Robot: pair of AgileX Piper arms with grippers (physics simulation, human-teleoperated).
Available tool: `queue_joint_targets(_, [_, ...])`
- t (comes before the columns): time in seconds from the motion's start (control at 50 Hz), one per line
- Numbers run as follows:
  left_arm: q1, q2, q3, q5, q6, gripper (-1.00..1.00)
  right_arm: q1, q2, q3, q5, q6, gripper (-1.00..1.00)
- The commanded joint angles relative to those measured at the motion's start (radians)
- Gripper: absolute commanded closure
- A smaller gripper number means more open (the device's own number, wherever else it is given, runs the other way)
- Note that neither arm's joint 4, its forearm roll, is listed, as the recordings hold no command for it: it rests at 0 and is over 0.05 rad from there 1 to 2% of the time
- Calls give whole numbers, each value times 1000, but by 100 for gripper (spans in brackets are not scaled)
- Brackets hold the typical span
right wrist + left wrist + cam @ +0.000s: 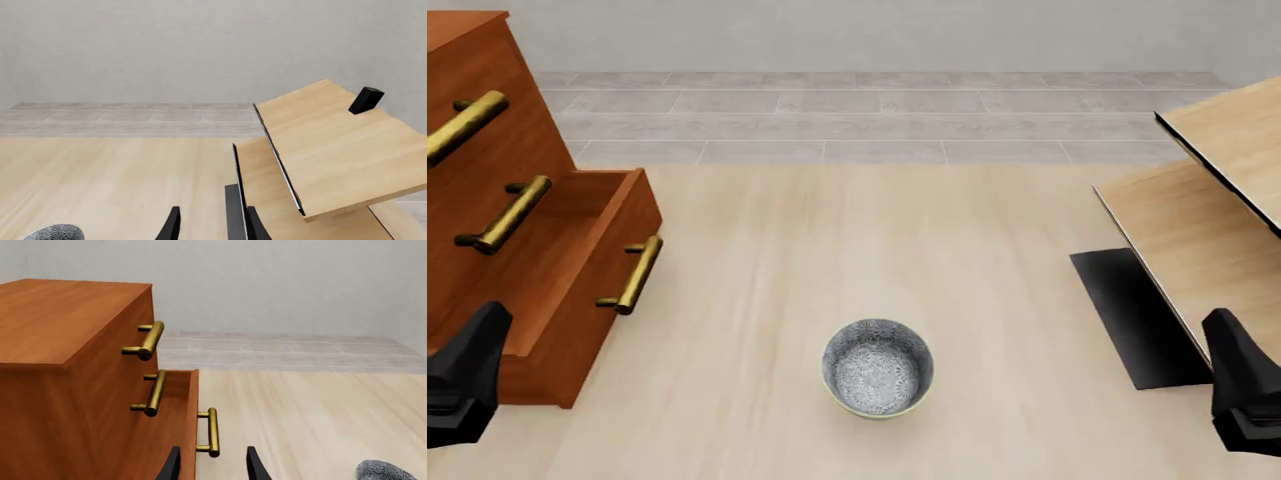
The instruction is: Close the bottom drawer of the cabinet.
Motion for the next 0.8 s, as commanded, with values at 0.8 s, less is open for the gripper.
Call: queue_joint_targets(0.8, [-64, 325, 55, -315, 25, -100, 29, -1, -2, -5, -39, -100])
